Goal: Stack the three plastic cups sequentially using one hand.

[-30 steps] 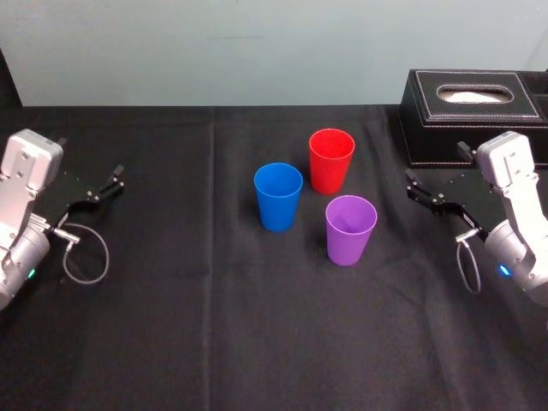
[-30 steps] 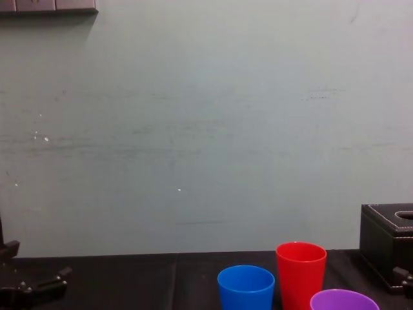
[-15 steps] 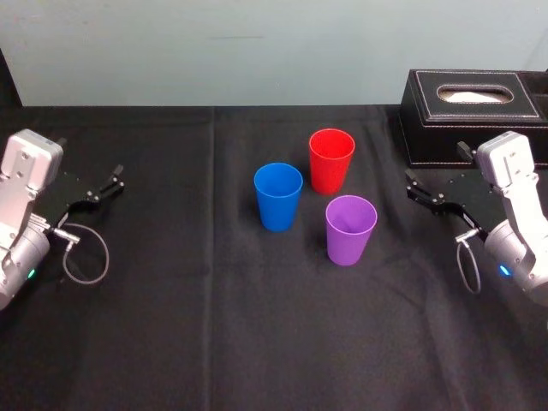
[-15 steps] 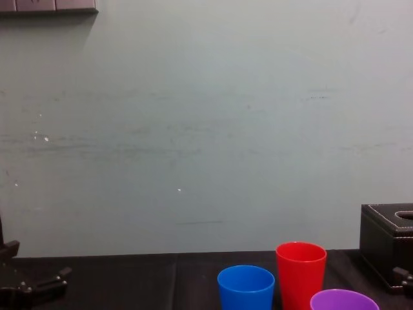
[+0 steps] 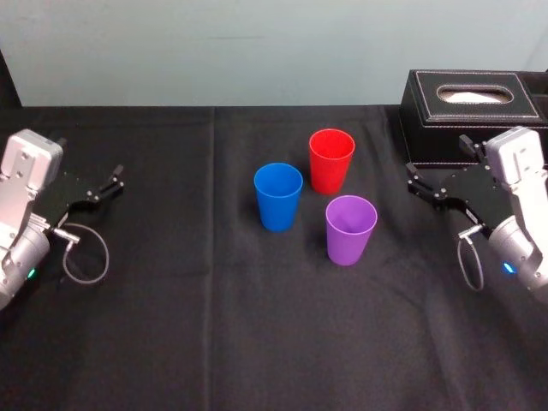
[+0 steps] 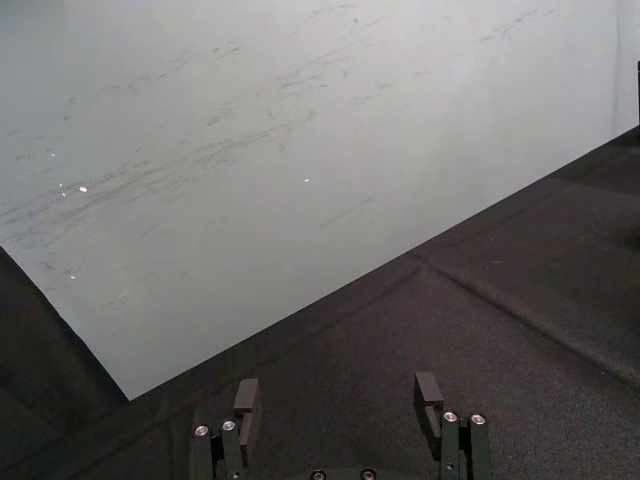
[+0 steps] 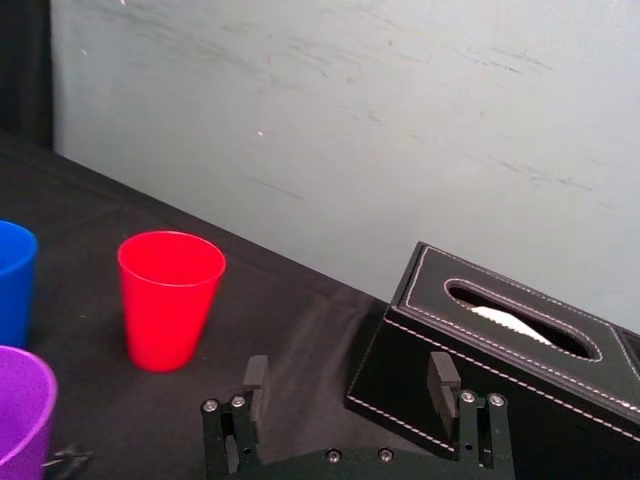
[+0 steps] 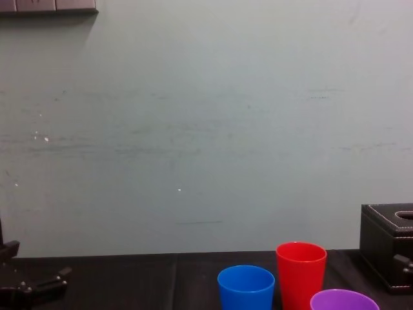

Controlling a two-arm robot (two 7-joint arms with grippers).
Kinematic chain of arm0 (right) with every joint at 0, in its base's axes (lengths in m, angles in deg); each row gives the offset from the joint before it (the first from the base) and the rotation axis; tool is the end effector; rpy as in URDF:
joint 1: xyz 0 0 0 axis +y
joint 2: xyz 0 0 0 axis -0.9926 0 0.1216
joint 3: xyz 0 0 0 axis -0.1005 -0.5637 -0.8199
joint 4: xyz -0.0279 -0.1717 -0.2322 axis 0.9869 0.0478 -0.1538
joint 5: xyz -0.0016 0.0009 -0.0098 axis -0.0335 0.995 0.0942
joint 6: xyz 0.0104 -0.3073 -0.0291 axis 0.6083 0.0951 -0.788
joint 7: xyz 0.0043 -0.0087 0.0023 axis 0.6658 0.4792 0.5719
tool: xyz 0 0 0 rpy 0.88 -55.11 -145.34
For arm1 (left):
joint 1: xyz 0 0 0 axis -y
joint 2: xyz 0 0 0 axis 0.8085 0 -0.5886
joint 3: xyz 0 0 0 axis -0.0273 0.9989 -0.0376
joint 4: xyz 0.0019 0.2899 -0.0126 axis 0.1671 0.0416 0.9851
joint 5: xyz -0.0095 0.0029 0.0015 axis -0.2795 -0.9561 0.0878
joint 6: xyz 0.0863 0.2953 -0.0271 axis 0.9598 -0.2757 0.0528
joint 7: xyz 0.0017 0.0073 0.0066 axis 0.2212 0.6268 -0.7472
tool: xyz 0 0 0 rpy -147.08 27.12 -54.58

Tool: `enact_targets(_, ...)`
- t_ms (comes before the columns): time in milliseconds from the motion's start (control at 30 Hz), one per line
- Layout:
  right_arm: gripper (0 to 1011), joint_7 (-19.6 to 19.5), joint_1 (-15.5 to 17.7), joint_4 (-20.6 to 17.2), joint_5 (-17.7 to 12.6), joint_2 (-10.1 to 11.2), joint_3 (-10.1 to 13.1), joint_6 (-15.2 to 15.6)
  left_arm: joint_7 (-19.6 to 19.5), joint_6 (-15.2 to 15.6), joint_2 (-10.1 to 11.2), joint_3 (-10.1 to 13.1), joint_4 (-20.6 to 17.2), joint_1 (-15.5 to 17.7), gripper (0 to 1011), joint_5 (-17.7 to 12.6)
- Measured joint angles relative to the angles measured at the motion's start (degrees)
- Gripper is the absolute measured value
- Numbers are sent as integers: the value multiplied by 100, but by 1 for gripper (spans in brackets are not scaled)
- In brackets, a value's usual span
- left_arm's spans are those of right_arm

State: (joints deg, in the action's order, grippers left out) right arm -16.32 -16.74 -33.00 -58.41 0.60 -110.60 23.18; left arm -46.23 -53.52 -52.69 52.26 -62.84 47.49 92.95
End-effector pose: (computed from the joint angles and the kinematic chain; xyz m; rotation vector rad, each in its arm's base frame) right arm 0.3528 -0.0832 -0.2939 -0.2656 -0.2927 -1.2408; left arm 0.3581 0.0827 -0.3023 0.3045 -0.2854 1.2481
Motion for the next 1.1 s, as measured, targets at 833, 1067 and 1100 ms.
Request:
enact_targets(833, 1003, 1501, 1525, -732, -930, 162, 300, -675, 0, 0, 0, 0, 0, 0, 1005, 0)
enact_targets(1067, 1004, 1656, 1433, -651, -856, -17, 260, -746, 0, 0, 0, 0, 0, 0, 1005, 0)
enact_targets(1100, 1002, 1681, 1398, -627, -834, -67, 251, -754, 0, 0, 0, 0, 0, 0, 1005, 0)
